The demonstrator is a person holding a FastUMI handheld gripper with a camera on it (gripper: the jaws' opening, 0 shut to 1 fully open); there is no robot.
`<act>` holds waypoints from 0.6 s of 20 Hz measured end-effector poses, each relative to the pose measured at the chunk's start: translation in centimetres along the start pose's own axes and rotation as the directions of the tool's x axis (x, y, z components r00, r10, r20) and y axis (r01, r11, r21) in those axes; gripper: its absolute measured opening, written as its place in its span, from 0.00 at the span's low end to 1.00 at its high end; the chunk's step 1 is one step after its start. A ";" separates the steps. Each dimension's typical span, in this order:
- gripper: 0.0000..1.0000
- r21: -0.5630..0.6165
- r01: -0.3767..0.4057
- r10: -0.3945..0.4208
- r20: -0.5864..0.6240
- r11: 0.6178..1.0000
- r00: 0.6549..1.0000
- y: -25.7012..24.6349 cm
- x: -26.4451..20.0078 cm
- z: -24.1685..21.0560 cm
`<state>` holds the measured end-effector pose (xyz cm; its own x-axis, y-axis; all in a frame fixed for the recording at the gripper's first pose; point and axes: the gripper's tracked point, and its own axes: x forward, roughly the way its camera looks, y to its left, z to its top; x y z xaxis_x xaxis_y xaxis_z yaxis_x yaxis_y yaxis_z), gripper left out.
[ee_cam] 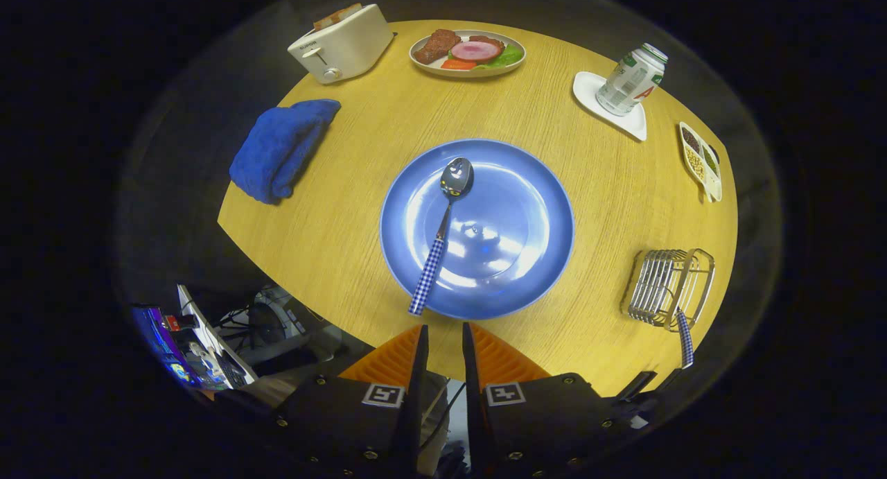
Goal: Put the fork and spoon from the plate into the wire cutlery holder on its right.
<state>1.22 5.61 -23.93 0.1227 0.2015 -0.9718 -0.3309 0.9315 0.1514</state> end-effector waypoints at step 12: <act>0.29 0.093 0.001 0.001 -0.014 0.996 1.000 1.8 5.3 2.7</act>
<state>3.77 9.16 -28.37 0.1098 0.1978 -0.9741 -0.2425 0.9557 0.1668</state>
